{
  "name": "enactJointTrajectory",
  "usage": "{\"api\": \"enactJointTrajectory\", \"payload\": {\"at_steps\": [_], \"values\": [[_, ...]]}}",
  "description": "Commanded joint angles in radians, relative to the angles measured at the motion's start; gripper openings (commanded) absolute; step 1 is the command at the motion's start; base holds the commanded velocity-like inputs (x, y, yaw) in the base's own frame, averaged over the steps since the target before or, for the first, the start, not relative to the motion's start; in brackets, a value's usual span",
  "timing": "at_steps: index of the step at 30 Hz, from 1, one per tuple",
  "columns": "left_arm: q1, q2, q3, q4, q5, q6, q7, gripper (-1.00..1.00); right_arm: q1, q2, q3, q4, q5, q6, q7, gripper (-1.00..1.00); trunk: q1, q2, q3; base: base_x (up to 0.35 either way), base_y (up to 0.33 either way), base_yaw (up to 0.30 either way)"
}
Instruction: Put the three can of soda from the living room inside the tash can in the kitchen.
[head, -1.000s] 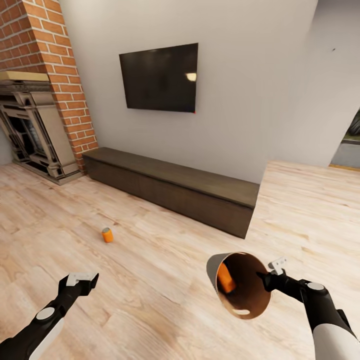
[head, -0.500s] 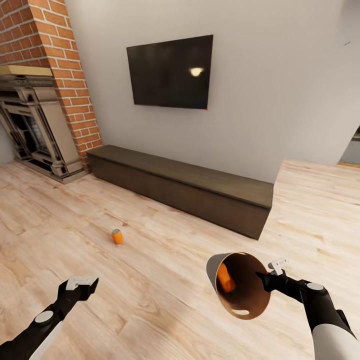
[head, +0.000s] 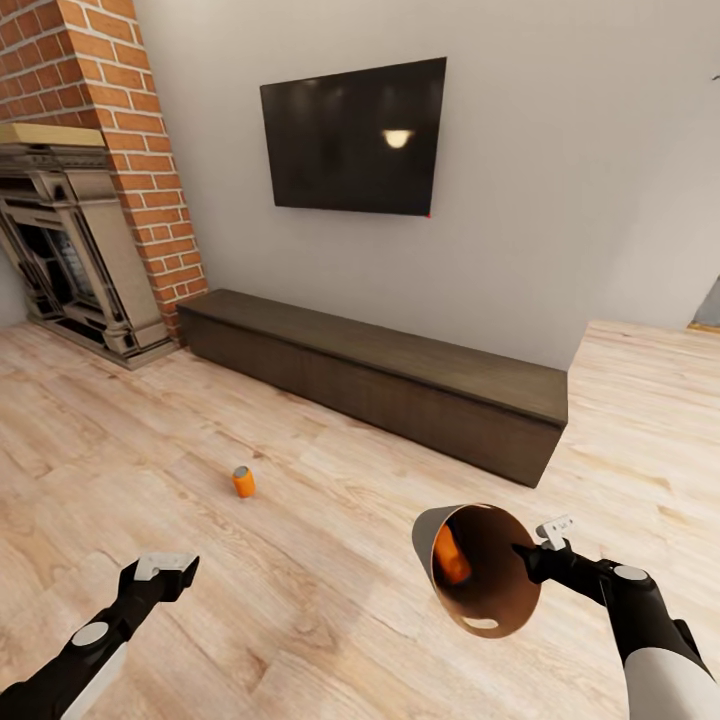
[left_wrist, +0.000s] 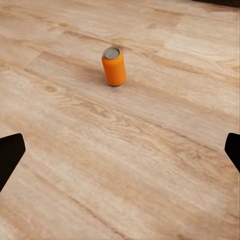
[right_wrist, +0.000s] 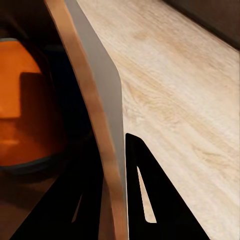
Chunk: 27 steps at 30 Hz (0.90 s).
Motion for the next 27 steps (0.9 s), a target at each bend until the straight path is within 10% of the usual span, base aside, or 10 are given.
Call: {"api": "enactJointTrajectory", "payload": {"at_steps": [1, 23, 27], "values": [[0.000, -0.001, 0.000, 0.000, 0.000, 0.000, 0.000, 1.00, -0.001, 0.000, -0.001, -0.001, -0.010, 0.003, 0.007, -1.00, 0.000, 0.000, 0.000, 0.013, 0.011, 0.000], [0.000, -0.007, 0.000, 0.000, 0.001, 0.004, -0.004, 1.00, -0.001, 0.002, -0.002, -0.001, -0.011, 0.003, 0.006, -1.00, -0.004, 0.007, 0.000, 0.129, 0.135, -0.135], [-0.001, -0.013, 0.000, 0.000, 0.004, 0.089, -0.007, 1.00, -0.001, 0.002, -0.002, -0.001, -0.011, 0.004, 0.006, -1.00, -0.019, 0.035, 0.012, 0.009, 0.010, -0.238]]}}
